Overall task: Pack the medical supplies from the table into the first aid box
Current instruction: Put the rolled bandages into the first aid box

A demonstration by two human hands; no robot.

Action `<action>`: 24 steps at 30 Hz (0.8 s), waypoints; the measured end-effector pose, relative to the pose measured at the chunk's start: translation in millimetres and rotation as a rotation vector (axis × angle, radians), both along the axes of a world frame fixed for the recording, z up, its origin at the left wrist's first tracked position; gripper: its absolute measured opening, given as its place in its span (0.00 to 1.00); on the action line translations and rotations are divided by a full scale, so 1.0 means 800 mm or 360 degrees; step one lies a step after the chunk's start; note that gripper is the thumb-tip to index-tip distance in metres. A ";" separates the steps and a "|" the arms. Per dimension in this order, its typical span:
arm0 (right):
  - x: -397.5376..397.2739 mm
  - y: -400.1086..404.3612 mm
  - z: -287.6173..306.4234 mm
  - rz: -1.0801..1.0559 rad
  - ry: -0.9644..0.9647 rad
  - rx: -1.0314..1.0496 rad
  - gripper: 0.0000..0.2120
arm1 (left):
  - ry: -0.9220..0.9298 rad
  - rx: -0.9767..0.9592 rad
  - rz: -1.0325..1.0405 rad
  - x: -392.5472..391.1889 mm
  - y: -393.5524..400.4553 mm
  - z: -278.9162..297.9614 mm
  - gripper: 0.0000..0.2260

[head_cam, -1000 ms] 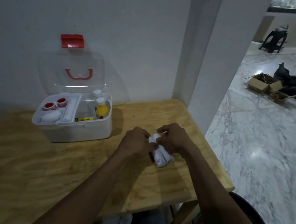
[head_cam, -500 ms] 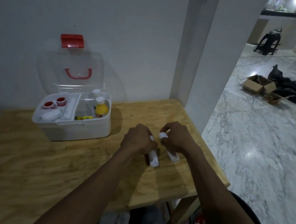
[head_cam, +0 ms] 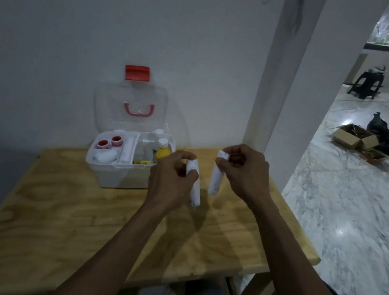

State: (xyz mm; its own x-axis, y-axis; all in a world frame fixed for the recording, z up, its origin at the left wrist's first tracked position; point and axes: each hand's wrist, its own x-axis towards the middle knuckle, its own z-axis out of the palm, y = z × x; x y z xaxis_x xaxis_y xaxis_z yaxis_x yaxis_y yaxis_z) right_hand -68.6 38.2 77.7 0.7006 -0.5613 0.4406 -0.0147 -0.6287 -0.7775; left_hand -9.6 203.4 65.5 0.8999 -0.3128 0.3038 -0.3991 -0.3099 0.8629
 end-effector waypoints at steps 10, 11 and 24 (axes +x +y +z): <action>0.081 0.093 0.055 0.0236 -0.0356 -0.0043 0.06 | -0.0425 -0.0295 0.0397 0.084 0.100 0.058 0.11; 0.087 0.096 0.055 0.0252 -0.0351 -0.0046 0.06 | -0.0436 -0.0285 0.0385 0.090 0.102 0.058 0.10; 0.121 0.100 0.014 0.0311 -0.0104 -0.0094 0.07 | -0.0295 -0.0024 0.0129 0.116 0.082 0.014 0.10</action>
State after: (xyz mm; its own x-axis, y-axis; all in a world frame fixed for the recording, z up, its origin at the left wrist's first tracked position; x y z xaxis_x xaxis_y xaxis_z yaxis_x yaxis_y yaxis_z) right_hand 27.9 117.8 89.0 0.7626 -0.3892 0.5168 0.1613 -0.6593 -0.7344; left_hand 83.2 269.0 76.9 0.8500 -0.2360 0.4709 -0.5261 -0.3348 0.7818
